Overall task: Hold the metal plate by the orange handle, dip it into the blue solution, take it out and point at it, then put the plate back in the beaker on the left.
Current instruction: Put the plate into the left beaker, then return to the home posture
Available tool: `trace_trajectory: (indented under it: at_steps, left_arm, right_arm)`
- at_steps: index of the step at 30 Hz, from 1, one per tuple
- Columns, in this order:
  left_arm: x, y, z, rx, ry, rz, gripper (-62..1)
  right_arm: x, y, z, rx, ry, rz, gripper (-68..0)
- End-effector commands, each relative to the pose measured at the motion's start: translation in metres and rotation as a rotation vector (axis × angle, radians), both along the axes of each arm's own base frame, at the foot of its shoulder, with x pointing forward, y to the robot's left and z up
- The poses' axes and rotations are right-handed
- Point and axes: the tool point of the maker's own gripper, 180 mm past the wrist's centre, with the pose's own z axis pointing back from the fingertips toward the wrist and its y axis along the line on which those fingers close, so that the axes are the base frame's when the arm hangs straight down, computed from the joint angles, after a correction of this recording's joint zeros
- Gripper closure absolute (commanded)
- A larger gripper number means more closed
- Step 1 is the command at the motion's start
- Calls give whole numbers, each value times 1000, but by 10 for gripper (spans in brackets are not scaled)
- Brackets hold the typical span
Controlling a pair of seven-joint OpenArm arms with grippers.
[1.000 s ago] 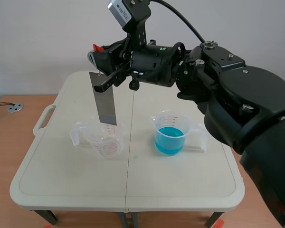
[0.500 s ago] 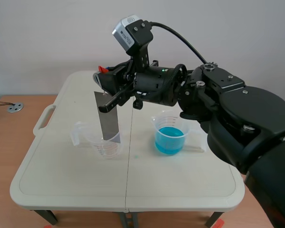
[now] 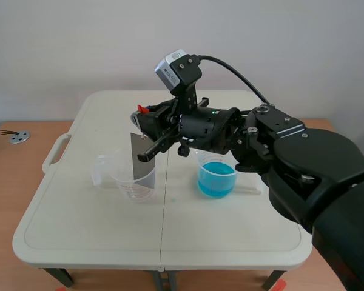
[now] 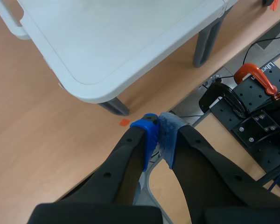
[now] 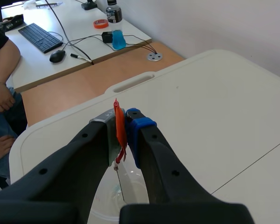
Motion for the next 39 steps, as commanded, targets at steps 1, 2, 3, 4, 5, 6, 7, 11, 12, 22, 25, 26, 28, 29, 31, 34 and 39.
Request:
trace_trajectory:
  at_steps: [1, 2, 3, 4, 5, 6, 7, 11, 12, 22, 25, 26, 28, 29, 31, 34, 39]
  left_arm:
    - [1, -3, 3, -17, -9, 1, -19]
    - [1, -3, 3, -17, -9, 1, -19]
    - [1, -3, 3, -17, -9, 1, -19]
    - [1, -3, 3, -17, -9, 1, -19]
    - [1, -3, 3, -17, -9, 1, -19]
    - [1, -3, 3, -17, -9, 1, -19]
    - [1, -3, 3, -17, -9, 1, -19]
    - [1, -3, 3, -17, -9, 1, -19]
    - [1, -3, 3, -17, -9, 1, -19]
    - [2, -3, 3, -19, -13, 1, -587]
    - [3, -2, 4, -17, -18, 1, -623]
    - [5, -2, 4, -15, -21, 2, -623]
    - [7, -2, 4, -14, -29, 3, -623]
    - [7, -2, 5, -14, -30, 3, -623]
    - [7, -2, 5, -15, -30, 2, -623]
    - [7, -2, 5, -14, -29, 3, -623]
    - [7, -2, 4, -14, -28, 3, -623]
  right_arm:
    - [9, 0, 15, 13, -42, -8, -13]
    - [9, -1, 15, 10, -44, -12, -13]
    - [10, -1, 14, 5, -47, -18, -13]
    - [11, -2, 14, -1, -50, -25, -13]
    - [12, -3, 13, -7, -52, -30, -13]
    - [13, -3, 12, -12, -54, -34, -13]
    - [13, -3, 12, -15, -56, -33, -13]
    - [13, -3, 12, -15, -56, -33, -15]
    - [13, -3, 12, -14, -56, -33, -26]
    - [13, -3, 13, -14, -57, -32, -182]
    - [13, -3, 14, -10, -61, -32, -265]
    - [13, -3, 15, -7, -63, -32, -291]
    - [12, -2, 16, 0, -64, -23, -355]
    - [11, -1, 16, 3, -64, -17, -398]
    - [10, 1, 17, 8, -65, -11, -484]
    - [9, 4, 19, 16, -64, -8, -536]
    - [9, 6, 19, 14, -67, -6, -567]
